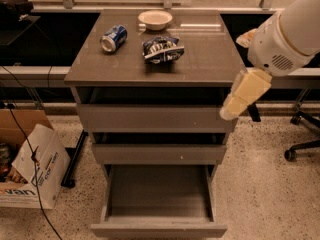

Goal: Place blue chip bag into bottom drawer

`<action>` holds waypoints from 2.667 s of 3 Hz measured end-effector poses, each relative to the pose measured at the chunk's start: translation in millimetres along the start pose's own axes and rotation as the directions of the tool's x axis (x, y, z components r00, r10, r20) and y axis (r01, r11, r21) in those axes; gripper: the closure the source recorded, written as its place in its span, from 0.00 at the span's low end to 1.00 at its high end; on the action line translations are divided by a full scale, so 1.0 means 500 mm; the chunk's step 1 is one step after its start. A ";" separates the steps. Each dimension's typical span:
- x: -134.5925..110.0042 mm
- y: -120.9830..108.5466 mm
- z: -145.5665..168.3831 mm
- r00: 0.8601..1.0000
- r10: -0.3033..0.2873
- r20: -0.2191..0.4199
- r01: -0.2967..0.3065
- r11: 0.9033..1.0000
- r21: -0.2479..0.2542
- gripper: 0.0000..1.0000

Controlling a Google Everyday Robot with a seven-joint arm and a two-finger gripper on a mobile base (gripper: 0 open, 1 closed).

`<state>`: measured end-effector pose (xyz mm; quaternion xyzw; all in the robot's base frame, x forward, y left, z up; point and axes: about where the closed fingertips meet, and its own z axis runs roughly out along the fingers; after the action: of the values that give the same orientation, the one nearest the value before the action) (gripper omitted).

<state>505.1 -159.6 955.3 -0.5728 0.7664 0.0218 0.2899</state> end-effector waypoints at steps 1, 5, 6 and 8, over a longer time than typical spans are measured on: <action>-0.047 -0.052 0.046 0.996 0.005 0.088 -0.010 0.998 0.061 0.00; -0.126 -0.150 0.174 0.961 0.035 0.273 -0.057 0.996 0.075 0.00; -0.168 -0.170 0.232 0.944 0.059 0.325 -0.088 0.993 0.076 0.00; -0.237 -0.237 0.343 0.914 0.094 0.395 -0.132 0.989 0.070 0.00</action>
Offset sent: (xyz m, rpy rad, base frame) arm 0.1158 0.0459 -0.0092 0.2372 -0.1696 -0.0073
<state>703.6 -34.9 903.9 -0.4970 0.7254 0.1156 0.4621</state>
